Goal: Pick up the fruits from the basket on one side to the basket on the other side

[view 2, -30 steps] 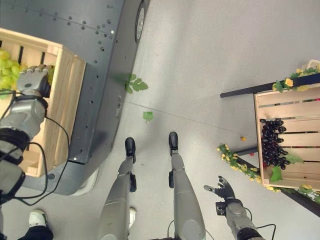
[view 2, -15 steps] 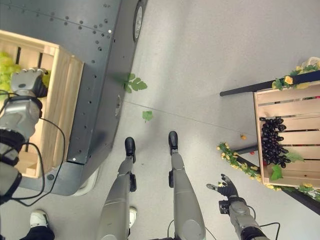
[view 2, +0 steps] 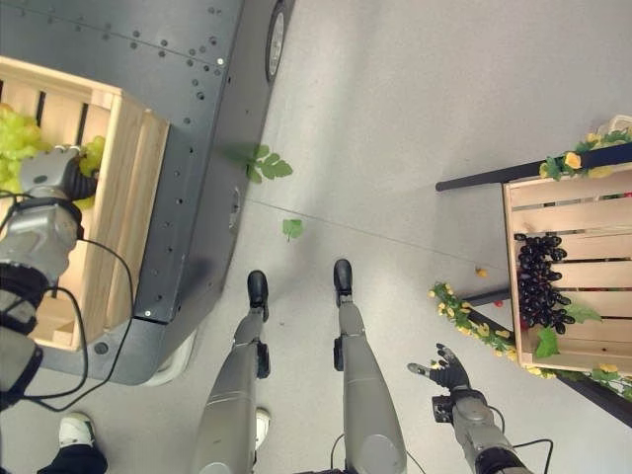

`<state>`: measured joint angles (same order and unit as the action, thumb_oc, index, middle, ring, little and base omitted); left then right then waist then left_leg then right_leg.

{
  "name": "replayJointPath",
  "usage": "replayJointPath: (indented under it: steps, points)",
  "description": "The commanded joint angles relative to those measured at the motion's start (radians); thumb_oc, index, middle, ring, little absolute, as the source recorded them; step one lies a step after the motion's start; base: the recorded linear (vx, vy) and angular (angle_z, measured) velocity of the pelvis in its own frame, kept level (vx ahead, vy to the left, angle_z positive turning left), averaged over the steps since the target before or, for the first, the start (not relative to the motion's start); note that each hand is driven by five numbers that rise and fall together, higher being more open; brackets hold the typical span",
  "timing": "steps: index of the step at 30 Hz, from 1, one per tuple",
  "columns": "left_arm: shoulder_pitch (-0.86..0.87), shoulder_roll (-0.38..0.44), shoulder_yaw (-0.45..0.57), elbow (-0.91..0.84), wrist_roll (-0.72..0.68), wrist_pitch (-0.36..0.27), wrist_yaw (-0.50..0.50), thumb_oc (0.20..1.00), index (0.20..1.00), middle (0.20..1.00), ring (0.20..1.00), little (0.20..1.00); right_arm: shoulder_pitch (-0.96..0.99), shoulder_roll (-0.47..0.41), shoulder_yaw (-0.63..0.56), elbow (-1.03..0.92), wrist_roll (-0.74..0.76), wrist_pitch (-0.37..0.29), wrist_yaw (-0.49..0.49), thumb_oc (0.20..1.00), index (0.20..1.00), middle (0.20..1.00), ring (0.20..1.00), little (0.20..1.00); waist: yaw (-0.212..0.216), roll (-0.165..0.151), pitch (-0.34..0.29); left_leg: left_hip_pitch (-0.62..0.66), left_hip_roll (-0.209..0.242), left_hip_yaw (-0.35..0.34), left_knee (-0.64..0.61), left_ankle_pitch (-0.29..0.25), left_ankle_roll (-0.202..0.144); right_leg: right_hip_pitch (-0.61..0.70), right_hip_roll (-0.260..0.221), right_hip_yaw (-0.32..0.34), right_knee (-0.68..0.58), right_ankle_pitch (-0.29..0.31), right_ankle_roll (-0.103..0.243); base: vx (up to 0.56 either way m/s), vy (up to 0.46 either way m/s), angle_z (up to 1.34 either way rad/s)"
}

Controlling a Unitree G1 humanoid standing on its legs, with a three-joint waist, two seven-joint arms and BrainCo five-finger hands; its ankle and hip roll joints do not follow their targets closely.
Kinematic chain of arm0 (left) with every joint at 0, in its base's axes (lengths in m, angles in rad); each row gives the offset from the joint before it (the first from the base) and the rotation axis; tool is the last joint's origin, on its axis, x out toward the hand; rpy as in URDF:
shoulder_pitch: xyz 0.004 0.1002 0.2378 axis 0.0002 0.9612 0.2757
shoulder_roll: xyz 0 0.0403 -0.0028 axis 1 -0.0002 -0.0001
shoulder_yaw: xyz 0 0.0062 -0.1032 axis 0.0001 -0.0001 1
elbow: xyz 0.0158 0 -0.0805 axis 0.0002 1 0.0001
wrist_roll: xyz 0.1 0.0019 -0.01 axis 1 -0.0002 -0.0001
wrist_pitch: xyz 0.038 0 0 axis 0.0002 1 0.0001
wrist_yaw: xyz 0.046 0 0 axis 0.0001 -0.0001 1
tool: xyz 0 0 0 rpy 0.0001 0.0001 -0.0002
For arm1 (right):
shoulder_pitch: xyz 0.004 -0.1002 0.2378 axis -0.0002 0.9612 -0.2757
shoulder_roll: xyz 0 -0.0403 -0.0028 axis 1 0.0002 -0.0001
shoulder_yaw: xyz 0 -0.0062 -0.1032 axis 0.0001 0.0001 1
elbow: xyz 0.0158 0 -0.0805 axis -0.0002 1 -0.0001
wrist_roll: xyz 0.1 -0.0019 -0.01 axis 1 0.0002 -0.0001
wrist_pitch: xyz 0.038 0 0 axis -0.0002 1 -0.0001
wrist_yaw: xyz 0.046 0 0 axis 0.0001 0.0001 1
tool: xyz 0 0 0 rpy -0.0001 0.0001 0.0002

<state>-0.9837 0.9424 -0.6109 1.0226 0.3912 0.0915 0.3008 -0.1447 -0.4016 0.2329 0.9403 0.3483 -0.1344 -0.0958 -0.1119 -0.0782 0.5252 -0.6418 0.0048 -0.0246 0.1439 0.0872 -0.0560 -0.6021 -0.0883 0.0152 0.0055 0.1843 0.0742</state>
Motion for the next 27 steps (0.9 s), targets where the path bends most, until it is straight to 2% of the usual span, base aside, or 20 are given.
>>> replayJointPath:
  steps: [1,3,7,8,11,12,14,15,20,27]
  points:
    - [0.057,0.0,0.09,0.002,-0.112,-0.013,-0.011,0.2,0.2,0.2,0.2,0.2,0.104,-0.059,-0.044,-0.018,0.039,0.006,0.001,1.0,1.0,1.0,1.0,1.0,0.011,0.0,-0.005,-0.045,-0.063,-0.007,0.005,-0.008,0.04,-0.034,-0.012,0.016,0.031,-0.005,0.062,0.0,0.0,0.0]
    - [0.101,-0.015,0.173,-0.054,-0.237,-0.044,0.002,0.2,0.2,0.2,0.2,0.2,0.111,-0.052,-0.054,-0.007,0.043,0.008,0.002,1.0,1.0,1.0,1.0,1.0,0.014,0.003,-0.005,-0.042,-0.063,-0.007,0.002,-0.007,0.04,-0.033,-0.011,0.015,0.032,-0.007,0.06,0.0,0.0,0.0]
    - [0.156,-0.019,0.241,-0.129,-0.326,-0.073,0.004,0.2,0.2,0.2,0.2,0.2,0.119,-0.048,-0.063,-0.006,0.042,0.011,0.008,1.0,1.0,1.0,1.0,1.0,0.016,0.008,-0.005,-0.038,-0.064,-0.008,0.0,-0.006,0.039,-0.03,-0.01,0.014,0.033,-0.009,0.059,0.0,0.0,0.0]
    - [0.192,-0.019,0.285,-0.164,-0.406,-0.098,0.012,0.2,0.2,0.2,0.2,0.2,0.125,-0.048,-0.072,-0.005,0.04,0.012,0.013,1.0,1.0,1.0,1.0,1.0,0.017,0.009,-0.005,-0.038,-0.064,-0.008,0.003,-0.005,0.038,-0.028,-0.01,0.014,0.033,-0.009,0.058,0.0,0.0,0.0]
    - [0.192,0.001,0.308,-0.12,-0.53,-0.135,-0.023,0.2,0.2,0.2,0.2,0.2,0.121,-0.058,-0.077,0.008,0.038,0.015,0.021,1.0,1.0,1.0,1.0,1.0,0.015,0.012,-0.005,-0.035,-0.064,-0.005,0.005,-0.005,0.038,-0.024,-0.01,0.014,0.034,-0.009,0.057,0.0,0.0,0.0]
    - [0.192,0.001,0.308,-0.12,-0.53,-0.135,-0.023,0.2,0.2,0.2,0.2,0.2,0.121,-0.058,-0.077,0.008,0.038,0.015,0.021,1.0,1.0,1.0,1.0,1.0,0.014,0.012,-0.005,-0.035,-0.064,-0.005,0.005,-0.005,0.038,-0.024,-0.01,0.014,0.034,-0.009,0.057,0.0,0.0,0.0]
    - [0.232,-0.009,0.343,-0.151,-0.658,-0.175,-0.053,0.2,0.2,0.2,0.2,0.2,0.122,-0.06,-0.083,0.014,0.033,0.016,0.024,1.0,1.0,1.0,1.0,1.0,0.014,0.013,-0.005,-0.034,-0.066,-0.006,0.006,-0.005,0.036,-0.022,-0.008,0.015,0.036,-0.009,0.056,0.0,0.0,0.0]
    - [0.254,-0.012,0.356,-0.18,-0.656,-0.18,-0.057,0.2,0.2,0.2,0.2,0.2,0.126,-0.06,-0.085,0.01,0.029,0.014,0.023,1.0,1.0,1.0,1.0,1.0,0.015,0.014,-0.005,-0.032,-0.066,-0.006,0.005,-0.005,0.036,-0.021,-0.007,0.014,0.036,-0.01,0.055,0.0,0.0,0.0]
    - [0.407,-0.059,0.455,-0.34,-0.836,-0.248,-0.049,0.2,0.2,0.2,0.2,0.2,0.135,-0.061,-0.105,0.001,0.026,0.012,0.02,1.0,1.0,1.0,1.0,1.0,0.024,0.017,-0.005,-0.025,-0.067,-0.009,0.003,-0.004,0.034,-0.014,-0.005,0.012,0.036,-0.012,0.053,0.01,-0.007,-0.02]
    - [0.611,-0.116,0.583,-0.591,-0.954,-0.317,-0.038,0.2,0.2,0.2,0.2,0.2,0.151,-0.054,-0.125,0.006,0.012,0.008,0.023,1.0,1.0,1.0,1.0,1.0,0.034,0.023,-0.005,-0.012,-0.07,-0.012,-0.002,-0.006,0.035,-0.003,-0.003,0.008,0.037,-0.018,0.048,0.0,0.0,0.0]
